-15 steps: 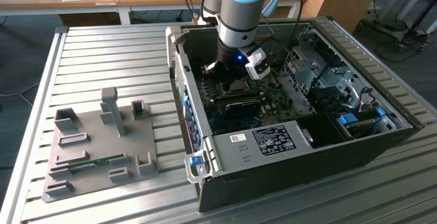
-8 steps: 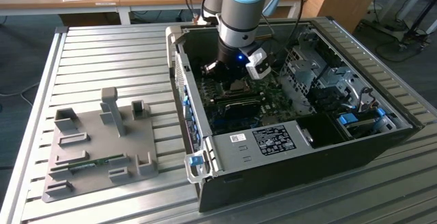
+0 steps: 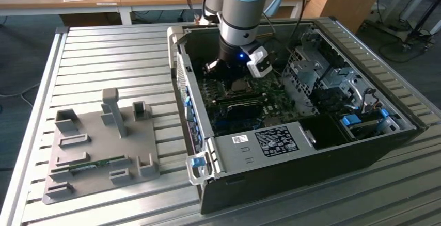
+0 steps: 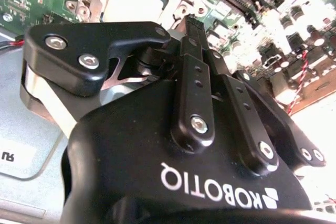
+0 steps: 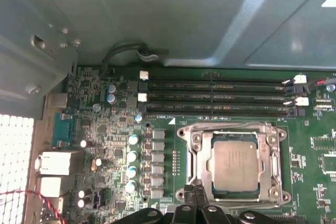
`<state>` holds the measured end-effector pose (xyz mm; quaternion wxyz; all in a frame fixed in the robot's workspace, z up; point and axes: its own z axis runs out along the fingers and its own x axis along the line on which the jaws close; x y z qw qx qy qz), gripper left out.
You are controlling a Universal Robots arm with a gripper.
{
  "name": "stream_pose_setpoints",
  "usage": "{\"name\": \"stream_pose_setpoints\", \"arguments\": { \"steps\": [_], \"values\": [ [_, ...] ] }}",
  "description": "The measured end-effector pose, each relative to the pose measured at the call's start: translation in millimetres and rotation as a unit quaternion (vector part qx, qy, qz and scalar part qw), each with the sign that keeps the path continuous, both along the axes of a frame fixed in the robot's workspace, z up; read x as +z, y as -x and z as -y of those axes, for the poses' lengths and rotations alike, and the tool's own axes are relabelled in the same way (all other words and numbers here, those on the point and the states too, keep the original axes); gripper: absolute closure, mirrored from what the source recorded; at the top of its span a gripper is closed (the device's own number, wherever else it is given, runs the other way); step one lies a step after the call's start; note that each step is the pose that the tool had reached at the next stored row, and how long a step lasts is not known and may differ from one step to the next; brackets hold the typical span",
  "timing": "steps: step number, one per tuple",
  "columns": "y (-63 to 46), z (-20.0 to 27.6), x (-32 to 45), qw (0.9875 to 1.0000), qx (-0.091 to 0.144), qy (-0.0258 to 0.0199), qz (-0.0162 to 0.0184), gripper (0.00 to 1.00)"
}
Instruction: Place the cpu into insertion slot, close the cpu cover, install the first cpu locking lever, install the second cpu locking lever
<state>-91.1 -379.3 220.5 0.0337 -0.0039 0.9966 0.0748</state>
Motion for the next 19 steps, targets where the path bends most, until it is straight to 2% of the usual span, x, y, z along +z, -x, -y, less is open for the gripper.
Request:
{"name": "stream_pose_setpoints", "arguments": {
  "steps": [7, 15, 19],
  "values": [
    [-0.2, -8.1, -0.1, 1.0, 0.0, 0.0, 0.0, 0.89],
    [-0.4, -8.7, -0.1, 1.0, 0.0, -0.0001, 0.0, 0.89],
    [-4.5, -8.8, -0.2, 1.0, 0.0, 0.0, 0.0, 0.89]
  ]
}}
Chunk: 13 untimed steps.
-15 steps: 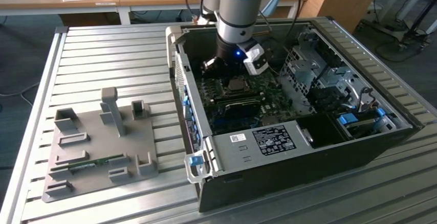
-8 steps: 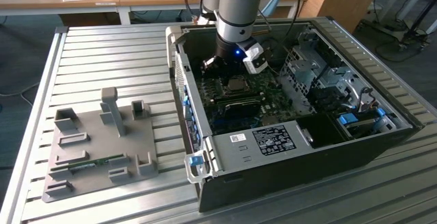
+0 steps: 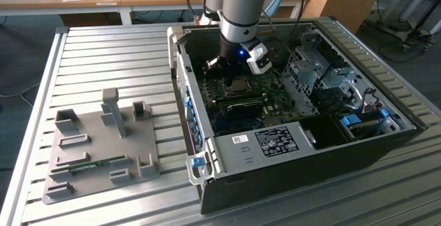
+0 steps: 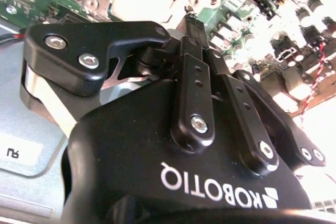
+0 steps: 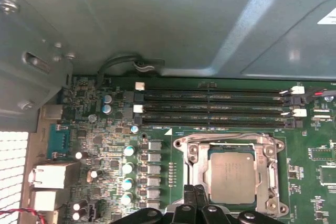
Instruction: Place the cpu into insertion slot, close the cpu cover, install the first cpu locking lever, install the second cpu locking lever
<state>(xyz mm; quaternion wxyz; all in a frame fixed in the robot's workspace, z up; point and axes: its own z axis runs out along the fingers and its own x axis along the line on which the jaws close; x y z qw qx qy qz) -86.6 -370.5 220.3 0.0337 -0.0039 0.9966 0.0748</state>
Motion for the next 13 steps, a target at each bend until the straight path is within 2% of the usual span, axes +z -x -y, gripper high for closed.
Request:
{"name": "stream_pose_setpoints", "arguments": {
  "steps": [13],
  "values": [
    [-25.2, -0.6, -0.1, 1.0, 0.0, 0.0, 0.0, 0.89]
  ]
}}
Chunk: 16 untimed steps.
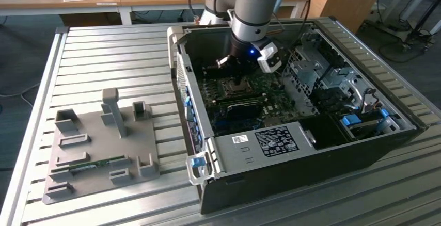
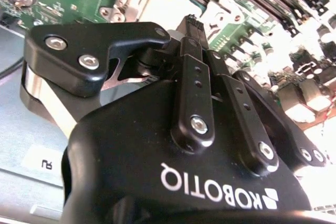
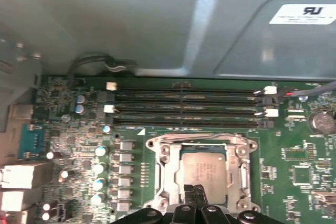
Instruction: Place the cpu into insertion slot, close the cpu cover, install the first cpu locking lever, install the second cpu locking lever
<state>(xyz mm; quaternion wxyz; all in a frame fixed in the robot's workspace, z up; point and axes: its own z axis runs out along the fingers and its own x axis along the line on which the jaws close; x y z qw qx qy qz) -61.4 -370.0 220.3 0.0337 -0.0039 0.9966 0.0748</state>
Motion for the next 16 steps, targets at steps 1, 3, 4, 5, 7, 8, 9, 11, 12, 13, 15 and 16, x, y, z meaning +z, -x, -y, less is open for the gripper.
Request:
{"name": "stream_pose_setpoints", "arguments": {
  "steps": [1, 3, 4, 5, 7, 8, 9, 11, 12, 13, 15, 16],
  "values": [
    [-1.6, -0.1, 0.0, 1.0, 0.0, 0.0, 0.0, 0.89],
    [-4.3, -0.4, 0.0, 1.0, 0.0, 0.0, 0.0, 0.89],
    [-5.7, -0.5, 0.0, 1.0, 0.0, 0.0, 0.0, 0.89],
    [-6.9, -0.5, 0.0, 1.0, 0.0, 0.0, 0.0, 0.89],
    [-8.4, -0.6, 0.0, 1.0, 0.0, 0.0, 0.0, 0.89],
    [-8.5, -0.6, 0.0, 1.0, 0.0, 0.0, 0.0, 0.89],
    [-8.6, -0.6, 0.0, 1.0, 0.0, 0.0, 0.0, 0.89],
    [-8.9, -0.7, 0.3, 1.0, 0.0, 0.0001, -0.0001, 0.89],
    [-8.9, -0.7, 0.5, 1.0, 0.0, 0.0001, -0.0002, 0.89],
    [-8.9, -0.7, 0.5, 1.0, 0.0, 0.0, -0.0002, 0.89],
    [-8.9, -0.6, 0.6, 1.0, 0.0, 0.0, -0.0002, 0.89],
    [-8.9, -0.6, 0.6, 1.0, 0.0, 0.0, -0.0002, 0.89]
  ]
}}
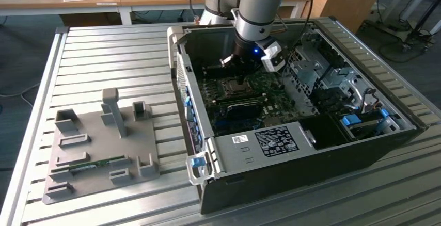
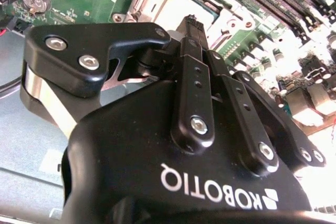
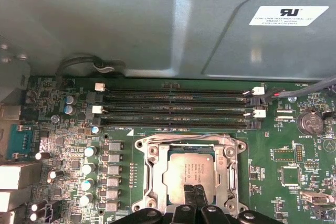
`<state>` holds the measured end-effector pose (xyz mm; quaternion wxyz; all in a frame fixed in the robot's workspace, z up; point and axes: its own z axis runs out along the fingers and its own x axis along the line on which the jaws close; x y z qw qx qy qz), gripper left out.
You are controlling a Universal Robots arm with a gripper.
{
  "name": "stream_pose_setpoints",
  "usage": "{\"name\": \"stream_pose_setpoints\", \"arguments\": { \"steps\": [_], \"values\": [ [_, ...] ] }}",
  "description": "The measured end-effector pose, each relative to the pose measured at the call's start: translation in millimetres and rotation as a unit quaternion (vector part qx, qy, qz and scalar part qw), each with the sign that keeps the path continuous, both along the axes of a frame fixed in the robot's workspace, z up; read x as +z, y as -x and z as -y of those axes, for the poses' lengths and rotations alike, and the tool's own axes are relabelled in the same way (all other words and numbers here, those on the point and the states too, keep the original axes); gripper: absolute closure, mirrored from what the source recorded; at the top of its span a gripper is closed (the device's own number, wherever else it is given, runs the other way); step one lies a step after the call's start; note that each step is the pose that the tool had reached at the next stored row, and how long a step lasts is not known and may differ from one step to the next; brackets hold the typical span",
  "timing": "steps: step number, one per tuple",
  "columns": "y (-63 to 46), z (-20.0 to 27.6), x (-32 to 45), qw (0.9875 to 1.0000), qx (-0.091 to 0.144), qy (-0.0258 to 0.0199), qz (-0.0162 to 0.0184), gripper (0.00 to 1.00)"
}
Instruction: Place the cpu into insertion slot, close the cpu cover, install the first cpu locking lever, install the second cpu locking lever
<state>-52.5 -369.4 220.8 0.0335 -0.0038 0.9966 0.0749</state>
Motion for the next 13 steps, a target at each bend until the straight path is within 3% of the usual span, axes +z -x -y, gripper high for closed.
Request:
{"name": "stream_pose_setpoints", "arguments": {
  "steps": [13],
  "values": [
    [0.0, 0.0, 3.4, 1.0, 0.0, 0.0001, -0.0001, 0.89]
  ]
}}
